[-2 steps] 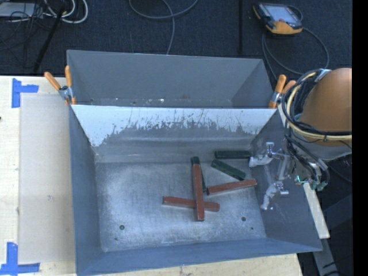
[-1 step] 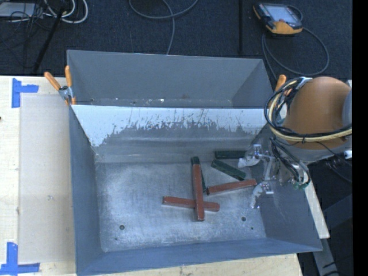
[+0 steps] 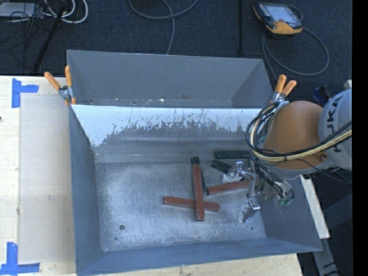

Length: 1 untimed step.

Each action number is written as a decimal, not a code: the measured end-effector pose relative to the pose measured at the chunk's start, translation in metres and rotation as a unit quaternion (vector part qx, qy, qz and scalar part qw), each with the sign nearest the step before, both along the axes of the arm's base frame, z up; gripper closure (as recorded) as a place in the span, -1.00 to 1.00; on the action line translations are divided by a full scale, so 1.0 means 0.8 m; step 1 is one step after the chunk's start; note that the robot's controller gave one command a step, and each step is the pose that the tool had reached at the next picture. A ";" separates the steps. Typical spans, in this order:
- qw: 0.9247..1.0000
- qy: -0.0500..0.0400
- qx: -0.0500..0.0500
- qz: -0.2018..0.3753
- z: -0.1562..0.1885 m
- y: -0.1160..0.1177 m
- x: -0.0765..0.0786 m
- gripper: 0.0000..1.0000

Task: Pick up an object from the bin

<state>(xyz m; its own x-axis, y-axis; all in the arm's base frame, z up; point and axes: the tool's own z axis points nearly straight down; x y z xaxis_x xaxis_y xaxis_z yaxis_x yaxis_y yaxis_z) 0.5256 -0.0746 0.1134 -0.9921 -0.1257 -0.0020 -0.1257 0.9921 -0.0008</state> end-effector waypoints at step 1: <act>0.998 -0.006 -0.001 0.067 -0.046 -0.003 0.028 1.00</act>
Offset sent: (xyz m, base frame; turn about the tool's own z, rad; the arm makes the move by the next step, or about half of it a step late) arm 0.0000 0.0000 0.0000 0.0000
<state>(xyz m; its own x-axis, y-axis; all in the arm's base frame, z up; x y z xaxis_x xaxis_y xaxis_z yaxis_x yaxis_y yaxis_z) 0.5479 -0.0772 0.0763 -0.9662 -0.2574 -0.0133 -0.2574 0.9663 -0.0043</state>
